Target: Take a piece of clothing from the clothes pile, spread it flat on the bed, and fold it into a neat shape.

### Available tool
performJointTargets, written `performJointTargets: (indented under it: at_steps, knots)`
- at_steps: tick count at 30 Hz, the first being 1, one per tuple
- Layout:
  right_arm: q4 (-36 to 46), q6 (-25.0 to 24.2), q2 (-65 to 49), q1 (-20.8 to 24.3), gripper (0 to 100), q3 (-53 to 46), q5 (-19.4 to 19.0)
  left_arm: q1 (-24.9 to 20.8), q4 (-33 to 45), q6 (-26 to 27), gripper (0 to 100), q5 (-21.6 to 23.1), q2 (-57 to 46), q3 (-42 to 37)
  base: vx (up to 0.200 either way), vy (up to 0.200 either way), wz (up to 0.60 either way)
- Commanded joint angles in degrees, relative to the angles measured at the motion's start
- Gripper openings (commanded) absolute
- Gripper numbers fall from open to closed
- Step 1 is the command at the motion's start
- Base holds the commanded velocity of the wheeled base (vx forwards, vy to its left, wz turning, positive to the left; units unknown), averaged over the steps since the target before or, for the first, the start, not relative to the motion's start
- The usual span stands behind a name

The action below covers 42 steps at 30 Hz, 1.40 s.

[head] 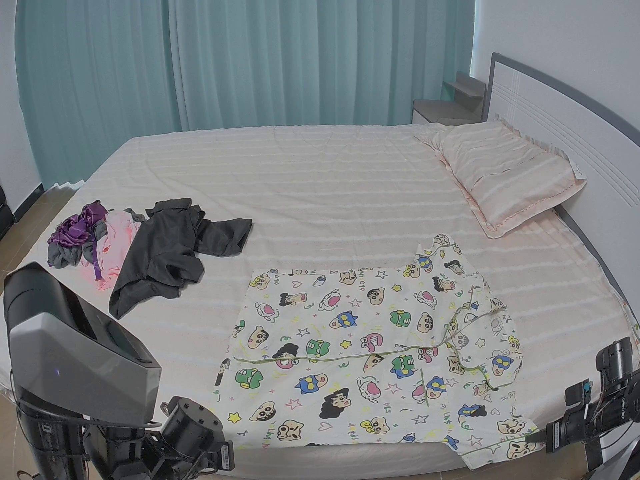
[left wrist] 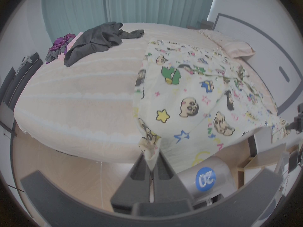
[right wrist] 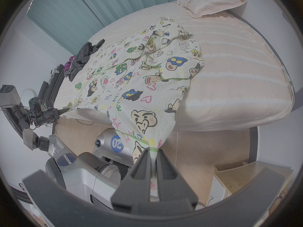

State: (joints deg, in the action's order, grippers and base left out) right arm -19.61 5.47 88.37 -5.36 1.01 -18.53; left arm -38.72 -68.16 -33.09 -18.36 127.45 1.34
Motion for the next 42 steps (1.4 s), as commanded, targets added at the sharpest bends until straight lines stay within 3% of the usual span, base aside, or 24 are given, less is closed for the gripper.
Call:
performJointTargets:
  at_steps: [1,6,9,11,12,15,16,18,23,35,42]
  knots:
    - [-0.25,-0.38,-0.92,0.00,0,0.75,-0.54,1.72,0.13,-0.14,0,0.08,-3.53,2.53,0.000,0.000,0.00]
    - [0.19,-3.28,-3.20,-0.79,0,5.32,-2.48,4.18,0.92,-0.31,0,0.08,-6.25,6.92,0.000,0.000,0.00]
    - [0.10,-8.46,-2.32,-0.52,0,9.97,-3.53,6.99,9.36,-0.49,0,0.17,-6.95,13.07,0.000,0.000,0.00]
    - [-0.25,-10.13,-0.39,-0.61,0,12.08,-3.71,7.60,16.48,-1.02,0,0.61,-6.95,17.38,0.000,0.000,0.00]
    - [-0.25,-10.13,-0.39,-0.61,0,12.08,-3.71,7.60,16.48,-1.02,0,0.61,-6.95,17.38,0.000,0.000,0.00]
    - [-0.42,-11.27,4.88,-0.70,0,15.78,-3.71,9.71,31.33,-4.36,0,5.88,-8.10,28.63,0.000,0.000,0.00]
    - [-0.42,-11.27,5.15,-0.79,0,15.95,-3.71,9.80,32.56,-4.62,0,6.41,-8.27,29.33,0.000,0.000,0.00]
    - [-0.51,-11.45,7.43,-0.96,0,17.36,-3.79,10.42,43.11,-7.70,0,11.77,-9.15,34.87,0.000,0.000,0.00]
    - [-1.13,-12.59,13.32,-1.32,0,21.66,-3.79,12.79,55.59,-12.18,0,16.78,-8.80,45.42,0.000,0.000,0.00]
    - [-5.26,-12.86,22.28,-1.84,0,26.94,-3.36,14.90,57.52,-14.38,0,16.86,-2.74,51.92,0.000,0.000,0.00]
    - [-9.04,-17.60,26.06,-2.46,0,31.42,-3.09,16.31,57.52,-16.92,0,16.86,-1.94,54.65,0.000,0.000,0.00]
